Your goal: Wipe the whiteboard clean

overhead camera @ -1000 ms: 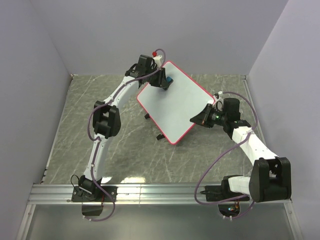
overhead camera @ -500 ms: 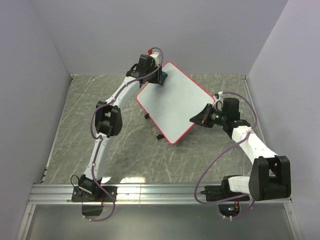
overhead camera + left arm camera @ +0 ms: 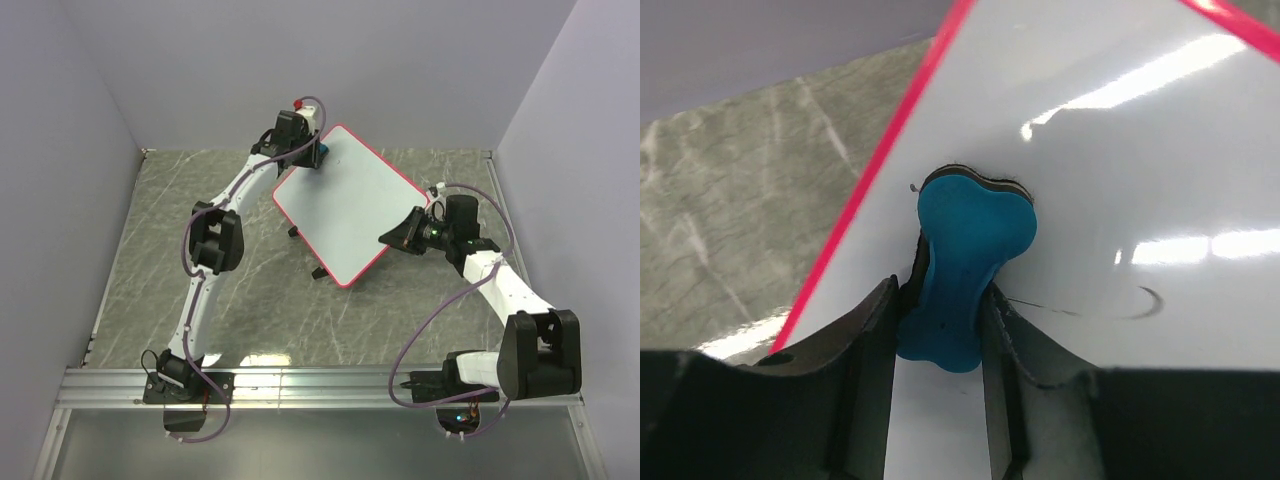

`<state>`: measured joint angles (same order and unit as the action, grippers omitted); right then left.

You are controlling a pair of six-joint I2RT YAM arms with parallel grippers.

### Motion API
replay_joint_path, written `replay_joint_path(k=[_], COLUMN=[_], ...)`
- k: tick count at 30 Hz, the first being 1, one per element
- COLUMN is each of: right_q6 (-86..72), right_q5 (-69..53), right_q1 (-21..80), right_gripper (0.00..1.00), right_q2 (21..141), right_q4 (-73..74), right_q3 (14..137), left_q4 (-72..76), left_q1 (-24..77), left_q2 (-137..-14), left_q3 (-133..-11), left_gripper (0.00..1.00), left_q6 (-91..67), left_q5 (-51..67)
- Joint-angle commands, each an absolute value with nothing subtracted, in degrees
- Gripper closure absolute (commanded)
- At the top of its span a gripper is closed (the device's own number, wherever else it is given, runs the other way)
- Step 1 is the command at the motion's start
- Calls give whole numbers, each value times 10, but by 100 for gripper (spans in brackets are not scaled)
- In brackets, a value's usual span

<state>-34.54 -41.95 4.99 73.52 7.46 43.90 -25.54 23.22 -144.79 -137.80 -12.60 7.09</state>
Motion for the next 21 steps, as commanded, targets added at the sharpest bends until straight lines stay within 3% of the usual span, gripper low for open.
replay_joint_path(k=[1,7,21], right_q6=[-254,-259,-258], right_q5=[-487,-488,-482], right_q1=[105,112,123], right_gripper=[100,100,100], right_q2=[763,760,732], right_q4=[188,182,192], right_q3=[411,408,393], left_q4=[-275,-262,-266], left_q1=[293,316,274], left_q2=[-1429,-1423,-1477], left_q3=[-1354,-1356,-1381], left_gripper=[100,100,100], left_q6=[-112,-132,-159], left_q5=[186,183,4])
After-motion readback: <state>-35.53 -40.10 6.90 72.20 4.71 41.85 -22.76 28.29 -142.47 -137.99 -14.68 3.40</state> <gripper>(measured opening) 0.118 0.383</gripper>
